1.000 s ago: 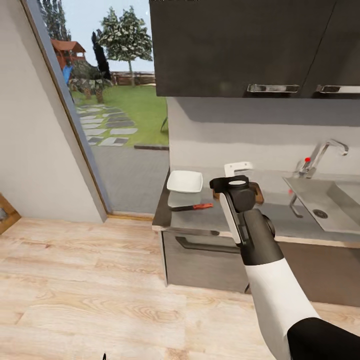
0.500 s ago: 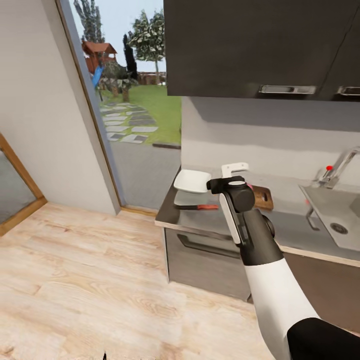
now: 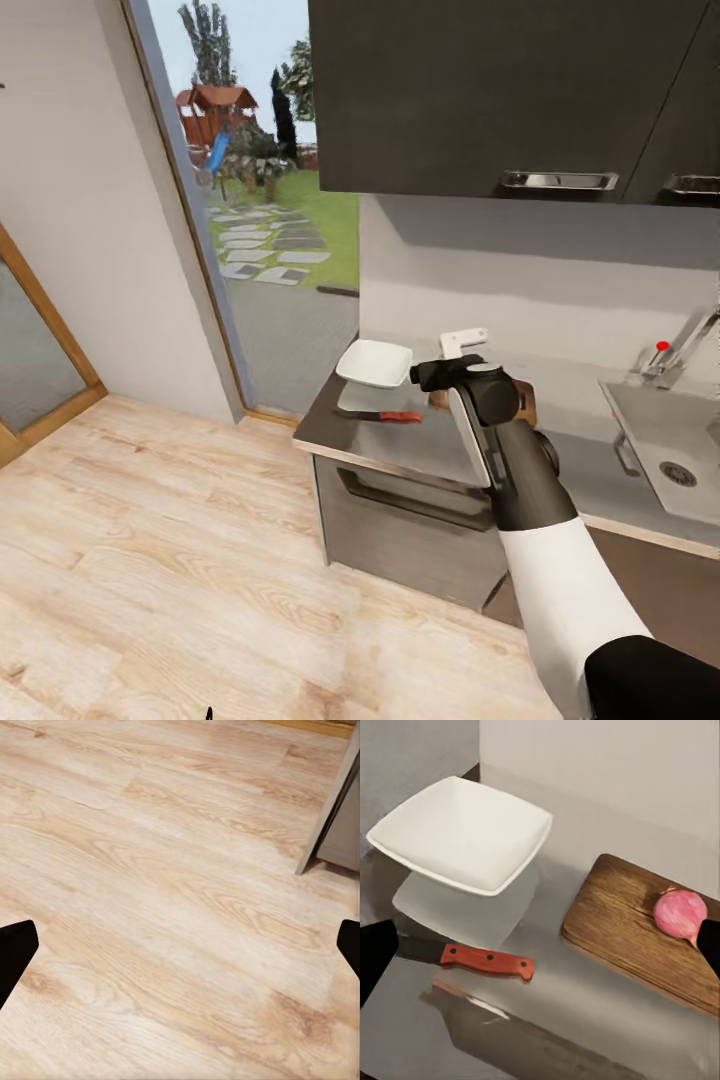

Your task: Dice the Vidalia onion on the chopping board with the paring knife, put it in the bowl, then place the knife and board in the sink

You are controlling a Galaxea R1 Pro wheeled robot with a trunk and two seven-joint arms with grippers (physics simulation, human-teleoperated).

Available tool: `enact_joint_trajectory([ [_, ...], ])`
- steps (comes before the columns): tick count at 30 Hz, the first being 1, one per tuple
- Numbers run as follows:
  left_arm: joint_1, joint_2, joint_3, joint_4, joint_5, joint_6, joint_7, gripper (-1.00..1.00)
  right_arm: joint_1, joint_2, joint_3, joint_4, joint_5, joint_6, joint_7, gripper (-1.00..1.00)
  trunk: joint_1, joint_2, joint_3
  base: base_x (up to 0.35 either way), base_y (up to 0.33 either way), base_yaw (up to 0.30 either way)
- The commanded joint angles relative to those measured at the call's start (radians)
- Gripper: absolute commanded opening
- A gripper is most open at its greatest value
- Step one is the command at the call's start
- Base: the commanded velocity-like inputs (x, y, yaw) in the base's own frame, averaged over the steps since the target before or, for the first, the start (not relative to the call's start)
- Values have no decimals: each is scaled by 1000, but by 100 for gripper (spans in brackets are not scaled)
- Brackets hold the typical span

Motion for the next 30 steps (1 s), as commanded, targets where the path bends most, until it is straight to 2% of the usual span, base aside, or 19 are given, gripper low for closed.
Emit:
enact_joint_trajectory([
  [1, -2, 0, -1, 4, 3, -5, -1, 100, -1, -18, 1, 0, 7, 5, 53, 100, 1, -2, -2, 0, -52, 3],
  [2, -3, 1, -1, 4, 3, -5, -1, 100, -1, -69, 1, 0, 7, 6, 206, 100, 1, -2, -2, 0, -17, 1],
  [3, -3, 1, -1, 4, 3, -5, -1, 100, -1, -91, 0, 0, 8, 6, 274, 100, 1, -2, -2, 0, -11, 1],
  [4, -3, 1, -1, 4, 3, -5, -1, 100, -1, -104, 0, 0, 9, 5, 308, 100, 1, -2, -2, 0, -9, 1],
  [6, -2, 0, -1, 4, 3, -5, -1, 100, -1, -162, 0, -1, 10, 4, 466, 100, 1, -2, -2, 0, -5, 0],
  [7, -3, 0, -1, 4, 3, -5, -1, 100, -1, -179, 0, -1, 11, 4, 513, 100, 1, -2, -2, 0, -3, 0],
  [8, -2, 0, -1, 4, 3, -5, -1, 100, -1, -207, 0, -1, 12, 3, 595, 100, 1, -2, -2, 0, -2, 0],
  [12, -2, 1, -1, 4, 3, -5, -1, 100, -1, -275, 3, -2, 14, -1, 784, 100, 1, -2, -2, 0, 0, 0],
  [15, -2, 1, -1, 4, 3, -5, -1, 100, -1, -297, 25, -3, 15, -2, 851, 100, 1, -2, -2, 0, 0, 0],
  [16, -2, 0, -1, 4, 3, -5, -1, 100, -1, -315, 65, -3, 16, -5, 895, 100, 1, -2, -2, 0, 0, 0],
  [20, -2, -1, -1, 4, 3, -5, -1, 100, -1, -330, 112, -4, 17, -8, 930, 100, 1, -2, -2, 0, 0, 0],
  [30, -2, 0, -1, 4, 3, -4, -1, 100, -1, -340, 125, -14, 18, -7, 970, 100, 1, -2, -2, 31, -32, 0],
])
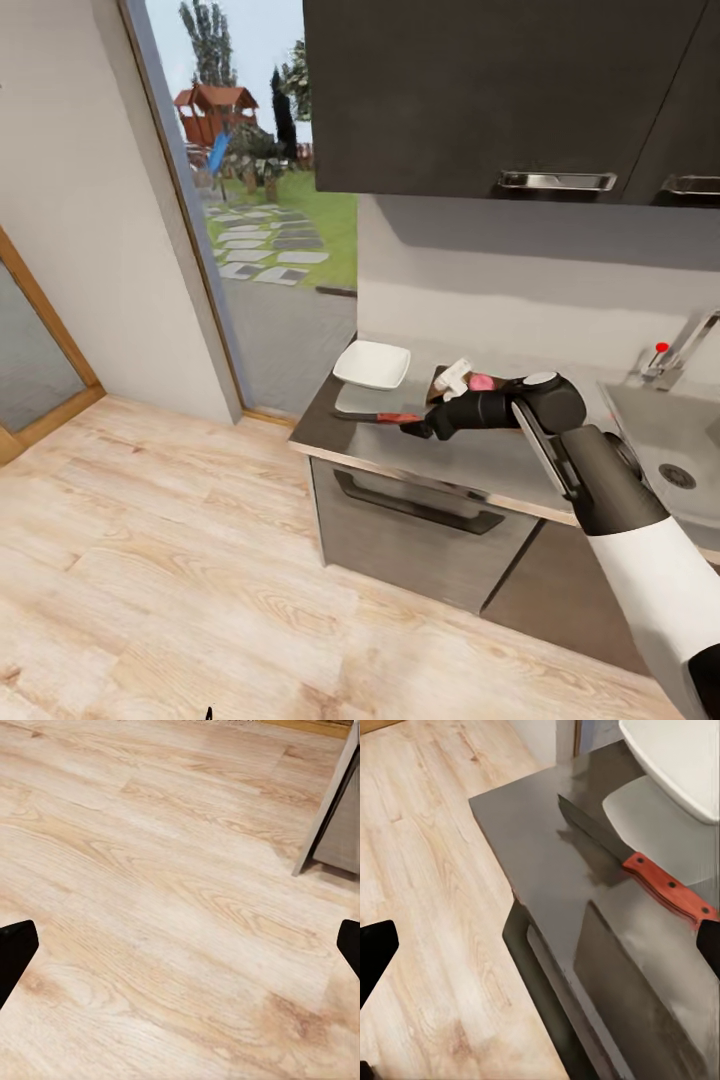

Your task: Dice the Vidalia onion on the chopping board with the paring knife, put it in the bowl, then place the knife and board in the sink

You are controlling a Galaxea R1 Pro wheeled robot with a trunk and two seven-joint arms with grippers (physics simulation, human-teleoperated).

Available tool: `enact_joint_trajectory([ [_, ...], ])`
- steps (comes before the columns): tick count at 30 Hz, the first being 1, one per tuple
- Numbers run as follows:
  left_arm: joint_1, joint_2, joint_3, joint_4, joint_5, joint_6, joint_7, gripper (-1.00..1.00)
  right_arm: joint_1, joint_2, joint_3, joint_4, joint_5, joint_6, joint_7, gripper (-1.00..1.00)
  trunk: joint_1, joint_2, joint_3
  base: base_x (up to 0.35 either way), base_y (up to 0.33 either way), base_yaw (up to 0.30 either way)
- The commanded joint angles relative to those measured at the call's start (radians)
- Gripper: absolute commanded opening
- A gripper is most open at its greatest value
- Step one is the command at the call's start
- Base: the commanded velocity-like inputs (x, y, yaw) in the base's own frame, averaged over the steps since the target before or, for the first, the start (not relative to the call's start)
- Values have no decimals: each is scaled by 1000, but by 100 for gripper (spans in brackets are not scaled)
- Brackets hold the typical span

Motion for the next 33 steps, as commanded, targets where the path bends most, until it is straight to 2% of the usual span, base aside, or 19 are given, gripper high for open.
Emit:
enact_joint_trajectory([
  [1, -2, 0, -1, 4, 3, -6, 0, 100, -1, -1, 1, -1, 8, 3, 8, 100, 1, -2, -2, 179, -172, 0],
  [9, -2, 2, 1, 4, 3, -6, 0, 100, -1, -5, 4, 0, 7, 3, 9, 100, 1, -2, -10, 217, -154, 0],
  [19, -1, 3, 1, 4, 3, -6, 1, 100, -1, -4, 10, 0, 5, 3, 9, 100, 1, -2, -25, 158, 31, 0],
  [21, -2, 3, 1, 4, 3, -6, 1, 100, -1, -4, 28, 0, 5, 3, 9, 100, 1, -2, -28, 56, 118, 0],
  [22, -1, 4, 1, 4, 3, -6, 1, 100, -1, -4, 70, 0, 6, 3, 9, 100, 1, -2, -30, 14, 32, 0],
  [23, -1, 4, 1, 4, 3, -6, 1, 100, -1, -4, 83, 0, 5, 3, 9, 100, 1, -2, -31, 9, 20, 0],
  [26, -1, 4, 1, 4, 3, -7, 1, 100, -1, -4, 99, 0, 5, 3, 9, 100, 1, -2, -36, 5, 11, 0],
  [33, -1, 4, 1, 4, 3, -6, 1, 100, -1, -4, 107, 0, 5, 2, 9, 100, 1, -2, -47, 1, 2, 0],
])
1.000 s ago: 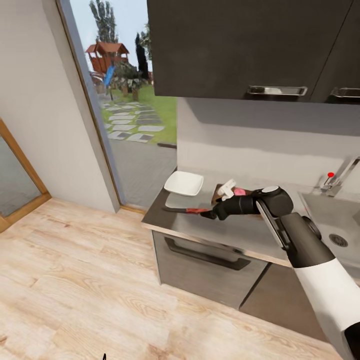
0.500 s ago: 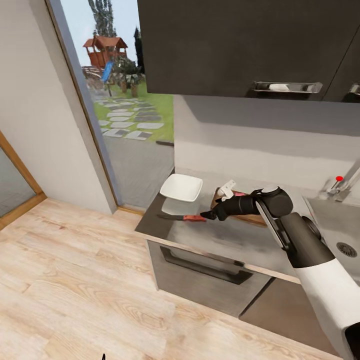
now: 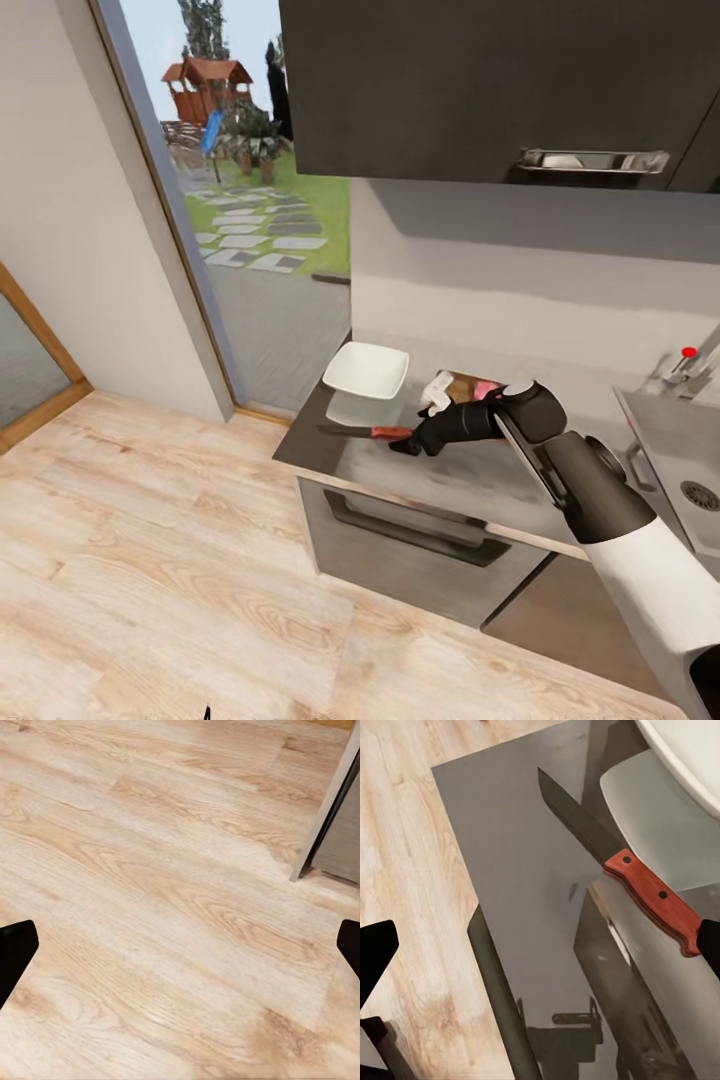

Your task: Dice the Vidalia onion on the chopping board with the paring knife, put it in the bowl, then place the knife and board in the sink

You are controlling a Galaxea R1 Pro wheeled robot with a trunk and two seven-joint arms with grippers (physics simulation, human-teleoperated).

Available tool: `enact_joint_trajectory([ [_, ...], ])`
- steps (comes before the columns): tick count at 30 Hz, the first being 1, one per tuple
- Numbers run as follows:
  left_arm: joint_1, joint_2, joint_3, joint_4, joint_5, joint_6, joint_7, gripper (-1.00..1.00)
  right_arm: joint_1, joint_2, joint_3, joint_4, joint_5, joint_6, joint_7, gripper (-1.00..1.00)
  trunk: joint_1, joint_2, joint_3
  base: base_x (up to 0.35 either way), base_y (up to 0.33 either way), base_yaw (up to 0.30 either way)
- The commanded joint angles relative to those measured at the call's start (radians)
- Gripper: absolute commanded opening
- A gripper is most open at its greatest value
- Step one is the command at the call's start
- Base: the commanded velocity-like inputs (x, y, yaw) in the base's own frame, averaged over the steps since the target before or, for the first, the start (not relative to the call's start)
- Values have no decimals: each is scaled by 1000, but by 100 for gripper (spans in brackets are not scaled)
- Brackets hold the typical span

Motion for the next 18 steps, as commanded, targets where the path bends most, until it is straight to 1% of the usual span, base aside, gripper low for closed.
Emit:
enact_joint_trajectory([
  [1, -2, 0, 0, 4, 3, -6, -1, 100, -1, -1, 1, -1, 8, 3, 7, 100, 1, -2, -3, 0, 0, 0],
  [6, -1, 0, 0, 4, 3, -5, -1, 100, -1, -2, 2, -1, 8, 2, 7, 100, 1, -2, -10, 0, 0, 0],
  [9, -2, 0, 0, 4, 3, -5, -1, 100, -1, -2, 1, -1, 8, 2, 7, 100, 1, -2, -14, 48, -65, 0],
  [14, -2, 0, 0, 4, 3, -6, -1, 100, -1, -2, 2, 0, 8, 3, 7, 100, 1, -2, -21, 158, -144, 0],
  [18, -2, 1, 0, 4, 3, -5, -1, 100, -1, -2, 2, 1, 8, 3, 7, 100, 1, -2, -26, 137, -42, 0],
])
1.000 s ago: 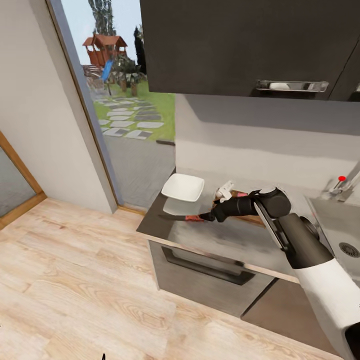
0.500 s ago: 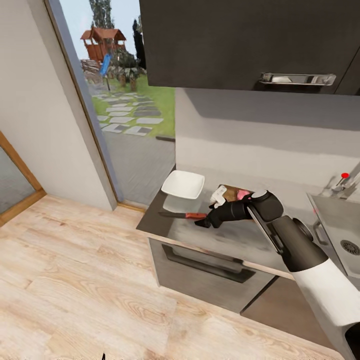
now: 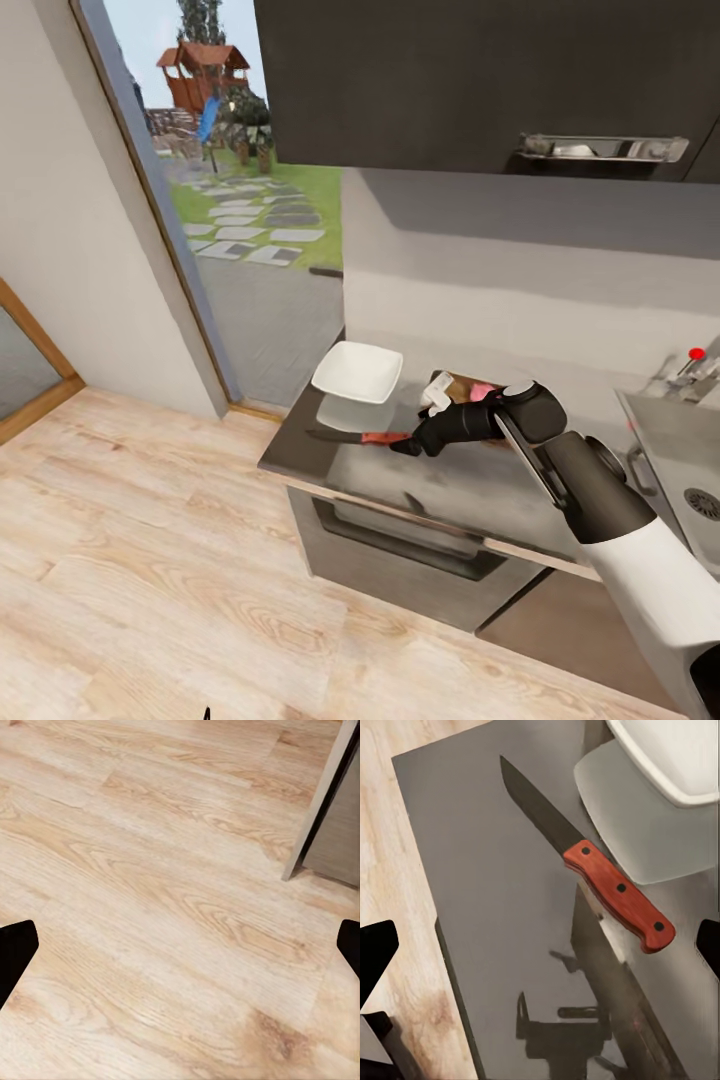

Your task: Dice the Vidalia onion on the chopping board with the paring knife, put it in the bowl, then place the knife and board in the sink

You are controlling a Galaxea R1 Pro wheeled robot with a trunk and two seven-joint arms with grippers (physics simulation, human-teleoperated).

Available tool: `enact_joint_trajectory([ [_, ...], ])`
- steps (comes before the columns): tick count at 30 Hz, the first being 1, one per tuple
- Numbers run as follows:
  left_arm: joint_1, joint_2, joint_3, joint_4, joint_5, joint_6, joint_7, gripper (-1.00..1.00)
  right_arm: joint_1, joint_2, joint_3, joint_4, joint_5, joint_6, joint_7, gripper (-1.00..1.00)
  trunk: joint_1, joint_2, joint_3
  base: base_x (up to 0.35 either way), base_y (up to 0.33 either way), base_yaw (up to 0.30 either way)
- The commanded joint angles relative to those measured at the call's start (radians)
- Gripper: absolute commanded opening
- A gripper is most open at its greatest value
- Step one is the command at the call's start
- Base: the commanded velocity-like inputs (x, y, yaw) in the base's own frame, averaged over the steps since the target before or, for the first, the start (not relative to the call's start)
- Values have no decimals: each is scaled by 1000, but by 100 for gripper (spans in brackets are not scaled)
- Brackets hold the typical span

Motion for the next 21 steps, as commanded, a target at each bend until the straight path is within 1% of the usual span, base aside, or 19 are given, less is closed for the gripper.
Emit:
enact_joint_trajectory([
  [1, -2, 0, 0, 4, 2, -5, -1, 100, -1, -1, 1, -1, 8, 2, 7, 100, 1, -2, -3, 82, -18, 0],
  [7, -2, 1, 0, 4, 2, -5, -1, 100, -1, -1, 1, -1, 8, 3, 7, 100, 1, -2, -10, 75, -6, 0],
  [12, -2, 1, 0, 4, 2, -6, -1, 100, -1, 1, 3, -1, 9, 3, 7, 100, 1, -2, -11, 109, 88, 0],
  [15, -2, 1, 0, 4, 2, -6, -1, 100, -1, 1, 4, -1, 9, 2, 7, 100, 1, -2, -11, 38, 108, 0],
  [21, -2, 1, 0, 4, 2, -7, -1, 100, -1, 1, 10, -1, 9, 2, 6, 100, 1, -2, -12, 5, 18, 0],
])
